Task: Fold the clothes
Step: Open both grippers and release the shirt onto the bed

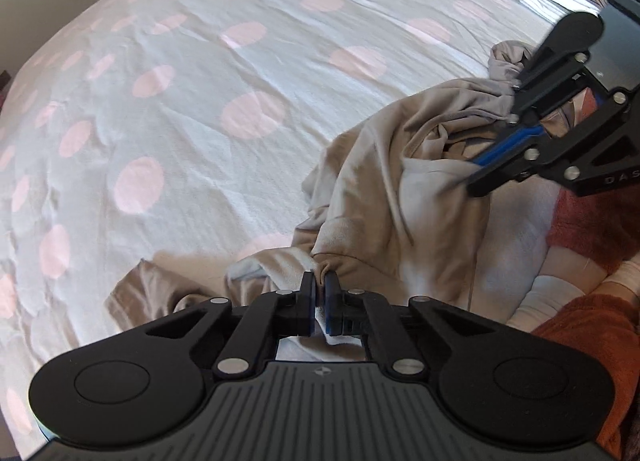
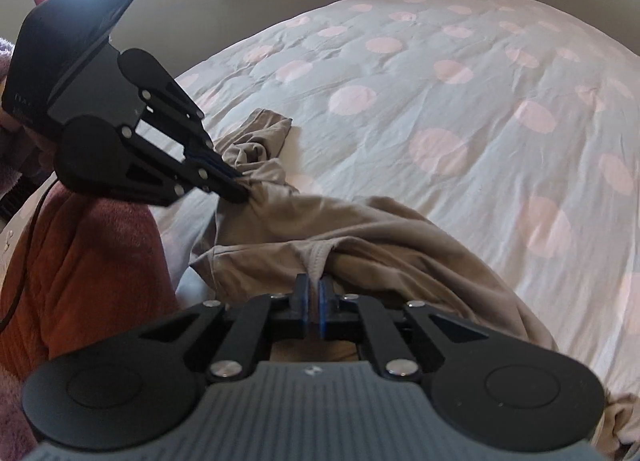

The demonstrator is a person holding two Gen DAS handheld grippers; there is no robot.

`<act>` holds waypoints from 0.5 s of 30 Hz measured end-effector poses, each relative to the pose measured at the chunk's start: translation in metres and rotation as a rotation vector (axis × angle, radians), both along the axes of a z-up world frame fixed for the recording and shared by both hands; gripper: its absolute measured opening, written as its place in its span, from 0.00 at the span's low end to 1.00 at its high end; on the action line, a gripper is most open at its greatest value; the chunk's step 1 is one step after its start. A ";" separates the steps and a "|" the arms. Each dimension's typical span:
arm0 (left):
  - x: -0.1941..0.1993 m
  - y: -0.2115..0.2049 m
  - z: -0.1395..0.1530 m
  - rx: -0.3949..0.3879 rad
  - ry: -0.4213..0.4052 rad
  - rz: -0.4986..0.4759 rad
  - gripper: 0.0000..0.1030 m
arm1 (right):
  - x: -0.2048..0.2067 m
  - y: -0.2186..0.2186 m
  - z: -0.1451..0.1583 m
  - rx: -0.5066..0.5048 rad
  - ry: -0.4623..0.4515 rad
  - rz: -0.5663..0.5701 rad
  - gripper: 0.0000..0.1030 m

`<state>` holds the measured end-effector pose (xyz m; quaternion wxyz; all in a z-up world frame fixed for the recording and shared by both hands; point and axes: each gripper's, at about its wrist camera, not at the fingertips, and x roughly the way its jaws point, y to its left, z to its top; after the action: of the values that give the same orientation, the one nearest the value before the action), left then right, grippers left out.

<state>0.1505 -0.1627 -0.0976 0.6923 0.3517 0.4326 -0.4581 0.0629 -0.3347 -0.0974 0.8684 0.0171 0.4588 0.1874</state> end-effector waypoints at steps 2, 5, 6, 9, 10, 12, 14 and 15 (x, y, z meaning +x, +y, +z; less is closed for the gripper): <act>-0.002 0.006 0.003 0.023 -0.018 0.021 0.01 | -0.013 -0.003 -0.003 0.014 0.021 -0.006 0.06; -0.001 0.014 0.001 0.053 -0.043 0.060 0.01 | -0.032 0.000 -0.016 0.033 0.065 -0.012 0.06; 0.000 0.015 -0.001 0.063 -0.053 0.073 0.01 | -0.036 0.001 -0.022 0.043 0.078 -0.019 0.06; -0.001 0.014 -0.003 0.077 -0.079 0.090 0.01 | -0.044 0.001 -0.034 0.076 0.105 -0.047 0.06; -0.002 0.013 -0.002 0.077 -0.088 0.087 0.01 | -0.046 0.001 -0.038 0.087 0.111 -0.057 0.06; -0.006 0.010 0.000 0.078 -0.105 0.081 0.01 | -0.048 0.002 -0.039 0.096 0.113 -0.057 0.06; -0.011 0.008 0.004 0.073 -0.119 0.071 0.09 | -0.049 0.004 -0.036 0.101 0.102 -0.046 0.06; -0.015 0.006 0.008 0.061 -0.121 0.061 0.13 | -0.050 0.005 -0.035 0.105 0.097 -0.039 0.06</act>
<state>0.1355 -0.1565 -0.0893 0.7198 0.3864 0.4143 -0.4011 0.0133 -0.3298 -0.1321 0.8465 0.0808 0.4895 0.1932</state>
